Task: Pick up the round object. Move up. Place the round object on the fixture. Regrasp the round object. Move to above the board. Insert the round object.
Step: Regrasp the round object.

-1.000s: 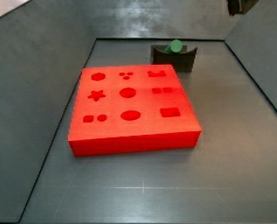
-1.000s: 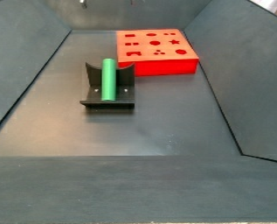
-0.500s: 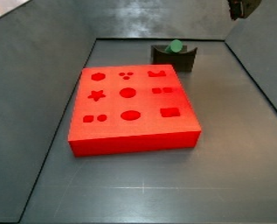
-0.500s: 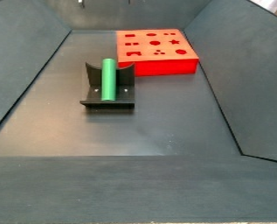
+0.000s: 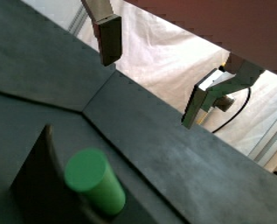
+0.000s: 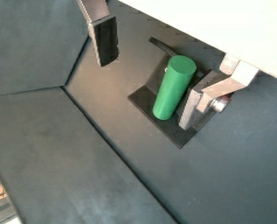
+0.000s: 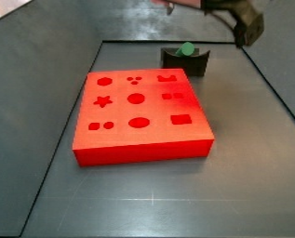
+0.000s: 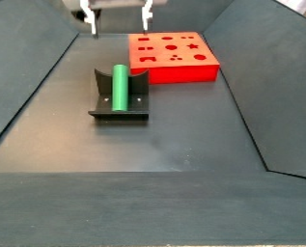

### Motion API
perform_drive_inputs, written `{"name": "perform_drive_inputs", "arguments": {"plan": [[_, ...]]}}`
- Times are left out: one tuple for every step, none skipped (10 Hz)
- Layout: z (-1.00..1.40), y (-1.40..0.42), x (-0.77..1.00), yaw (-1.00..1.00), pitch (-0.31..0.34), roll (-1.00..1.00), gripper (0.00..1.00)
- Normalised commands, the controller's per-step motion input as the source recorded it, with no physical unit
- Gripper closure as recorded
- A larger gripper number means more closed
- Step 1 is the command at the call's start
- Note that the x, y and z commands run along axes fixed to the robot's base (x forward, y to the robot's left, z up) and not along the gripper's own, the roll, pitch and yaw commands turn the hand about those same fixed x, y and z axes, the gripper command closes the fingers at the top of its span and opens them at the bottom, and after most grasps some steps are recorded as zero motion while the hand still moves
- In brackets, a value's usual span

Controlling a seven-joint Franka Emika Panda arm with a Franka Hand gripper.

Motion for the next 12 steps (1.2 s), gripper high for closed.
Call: {"name": "perform_drive_inputs", "arguments": {"plan": [[-1.0,0.04,0.07,0.0,-0.088,0.05,0.0],[-1.0,0.04,0.08,-0.02,-0.074,0.05,0.0],[-1.0,0.03,0.08,-0.03,-0.055,0.05,0.0],[-1.0,0.03,0.09,-0.03,-0.035,0.04,0.0],[-1.0,0.02,0.1,-0.02,-0.017,0.05,0.0],[-0.85,0.01,0.1,-0.01,0.006,0.05,0.0],[-0.72,0.01,0.09,0.0,0.019,0.05,0.0],[-0.54,0.0,0.08,0.02,0.024,0.05,0.0],[-0.45,0.0,0.08,0.03,0.022,0.05,0.0],[-0.29,0.0,0.08,0.05,0.018,0.06,0.0],[-0.21,-0.01,0.06,0.06,0.026,0.05,0.0],[0.0,0.0,0.0,0.0,0.0,0.0,1.0]]}}
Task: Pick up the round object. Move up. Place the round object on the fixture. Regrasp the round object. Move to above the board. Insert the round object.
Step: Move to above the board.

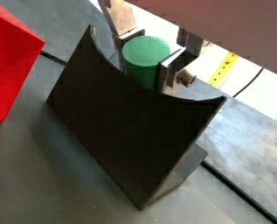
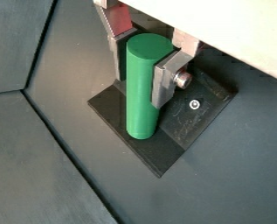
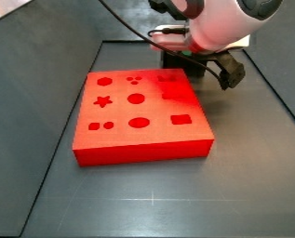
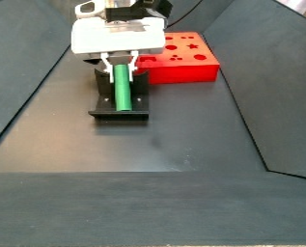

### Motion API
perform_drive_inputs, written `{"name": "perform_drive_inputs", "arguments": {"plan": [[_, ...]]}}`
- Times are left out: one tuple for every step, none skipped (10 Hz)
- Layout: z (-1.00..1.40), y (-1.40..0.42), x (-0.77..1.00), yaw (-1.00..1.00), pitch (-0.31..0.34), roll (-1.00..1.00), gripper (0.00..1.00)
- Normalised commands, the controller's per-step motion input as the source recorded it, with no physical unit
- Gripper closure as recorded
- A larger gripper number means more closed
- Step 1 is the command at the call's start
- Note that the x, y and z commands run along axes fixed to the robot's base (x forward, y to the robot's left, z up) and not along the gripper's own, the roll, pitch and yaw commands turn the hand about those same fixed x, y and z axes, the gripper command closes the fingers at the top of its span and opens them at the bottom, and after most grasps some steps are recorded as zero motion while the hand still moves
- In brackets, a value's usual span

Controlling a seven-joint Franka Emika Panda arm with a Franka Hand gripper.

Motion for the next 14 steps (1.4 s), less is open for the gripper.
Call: {"name": "perform_drive_inputs", "arguments": {"plan": [[1.0,-0.08,-0.06,-0.32,-0.201,0.17,1.0],[1.0,-0.08,-0.06,-0.33,-0.194,0.16,1.0],[1.0,-0.08,-0.07,-0.32,-0.149,0.13,1.0],[1.0,-0.07,-0.07,-0.31,-0.058,0.06,1.0],[1.0,-0.06,-0.07,-0.29,0.008,0.01,1.0],[1.0,-0.06,-0.07,-0.27,0.051,-0.02,1.0],[1.0,-0.05,-0.07,-0.2,0.143,-0.07,1.0],[1.0,-0.04,-0.08,-0.15,0.184,-0.09,1.0],[1.0,-0.04,-0.08,-0.09,0.209,-0.1,1.0],[1.0,-0.03,-0.08,-0.01,0.211,-0.08,1.0],[1.0,-0.03,-0.08,0.04,0.197,-0.07,1.0],[1.0,-0.03,-0.08,0.08,0.177,-0.05,1.0],[1.0,-0.03,-0.07,0.11,0.154,-0.05,1.0],[1.0,-0.03,-0.06,0.13,0.121,-0.05,1.0]]}}
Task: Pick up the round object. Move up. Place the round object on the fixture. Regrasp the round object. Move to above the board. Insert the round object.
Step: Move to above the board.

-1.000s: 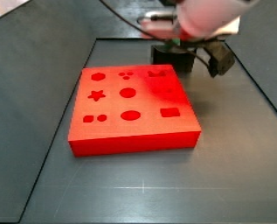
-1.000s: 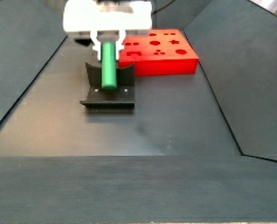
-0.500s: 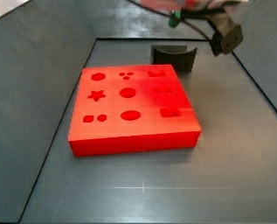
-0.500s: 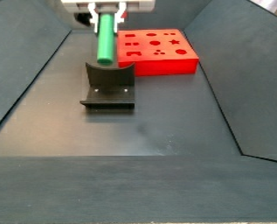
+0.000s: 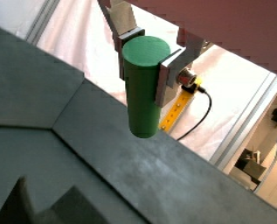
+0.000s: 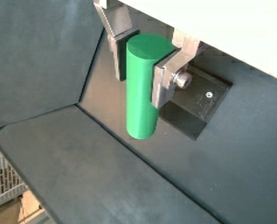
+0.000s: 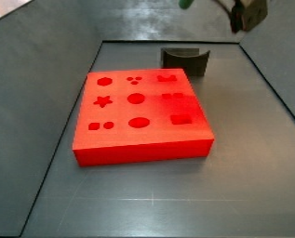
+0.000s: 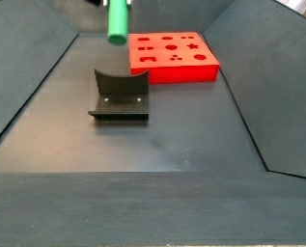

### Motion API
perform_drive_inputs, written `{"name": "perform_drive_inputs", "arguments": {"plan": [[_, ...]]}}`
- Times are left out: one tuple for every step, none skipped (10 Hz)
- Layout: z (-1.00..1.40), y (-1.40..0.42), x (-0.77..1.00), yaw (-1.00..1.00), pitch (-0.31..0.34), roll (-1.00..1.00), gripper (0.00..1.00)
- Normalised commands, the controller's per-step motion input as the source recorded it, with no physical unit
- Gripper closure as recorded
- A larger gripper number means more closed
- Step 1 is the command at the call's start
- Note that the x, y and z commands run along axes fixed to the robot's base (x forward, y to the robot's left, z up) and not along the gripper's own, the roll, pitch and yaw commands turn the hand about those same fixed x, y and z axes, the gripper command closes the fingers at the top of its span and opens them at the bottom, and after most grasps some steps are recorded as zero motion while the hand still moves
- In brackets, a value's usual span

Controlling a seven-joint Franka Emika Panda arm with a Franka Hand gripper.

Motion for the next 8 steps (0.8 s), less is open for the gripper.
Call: {"name": "perform_drive_inputs", "arguments": {"plan": [[1.0,-0.02,-0.05,0.14,0.103,-0.05,1.0],[1.0,-0.02,-0.04,0.14,0.093,-0.05,1.0],[0.73,-0.02,-0.01,0.13,0.064,-0.05,1.0],[0.62,-0.01,-0.01,0.12,0.058,-0.05,1.0],[0.41,-0.01,0.0,0.11,0.042,-0.06,1.0],[0.25,-0.01,0.0,0.09,0.037,-0.06,1.0],[0.23,-1.0,-0.5,0.02,0.021,-1.0,1.0],[0.23,-1.0,-0.5,0.02,0.011,-1.0,1.0]]}}
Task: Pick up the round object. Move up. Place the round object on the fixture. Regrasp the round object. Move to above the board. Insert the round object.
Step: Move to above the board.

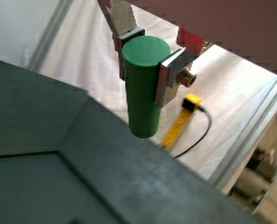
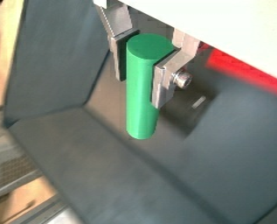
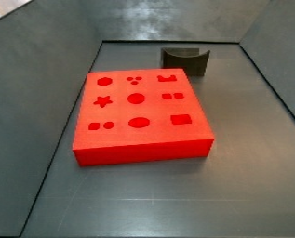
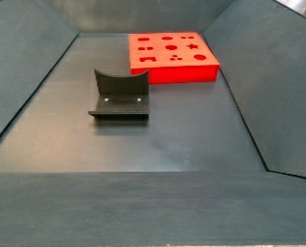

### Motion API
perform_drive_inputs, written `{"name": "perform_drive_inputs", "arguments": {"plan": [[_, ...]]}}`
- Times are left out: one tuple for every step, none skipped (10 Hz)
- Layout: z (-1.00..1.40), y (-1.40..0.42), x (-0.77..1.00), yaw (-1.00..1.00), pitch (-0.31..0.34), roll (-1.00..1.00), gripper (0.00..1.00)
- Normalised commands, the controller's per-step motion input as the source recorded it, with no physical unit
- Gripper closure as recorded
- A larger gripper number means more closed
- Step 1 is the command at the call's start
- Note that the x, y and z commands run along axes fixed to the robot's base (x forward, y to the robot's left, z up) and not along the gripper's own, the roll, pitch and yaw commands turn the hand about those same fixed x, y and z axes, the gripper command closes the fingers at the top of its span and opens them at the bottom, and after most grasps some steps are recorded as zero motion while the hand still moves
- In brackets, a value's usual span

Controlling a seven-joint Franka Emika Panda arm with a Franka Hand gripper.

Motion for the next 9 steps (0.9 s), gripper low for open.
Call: {"name": "perform_drive_inputs", "arguments": {"plan": [[0.25,-1.0,-0.53,0.02,0.001,-1.0,1.0],[0.23,-1.0,-0.55,0.02,-0.011,-1.0,1.0],[0.25,-1.0,-0.57,0.01,-0.02,-1.0,1.0],[0.26,-1.0,-0.6,0.01,-0.029,-1.0,1.0],[0.26,-1.0,-0.64,0.01,-0.037,-1.0,1.0],[0.25,-0.89,-0.62,0.01,-0.05,-1.0,1.0],[0.15,-0.48,-0.42,0.0,-0.068,-1.0,1.0],[0.08,-0.21,-0.28,0.0,-0.08,-1.0,1.0],[0.04,-0.08,-0.2,0.0,-0.095,-1.0,1.0]]}}
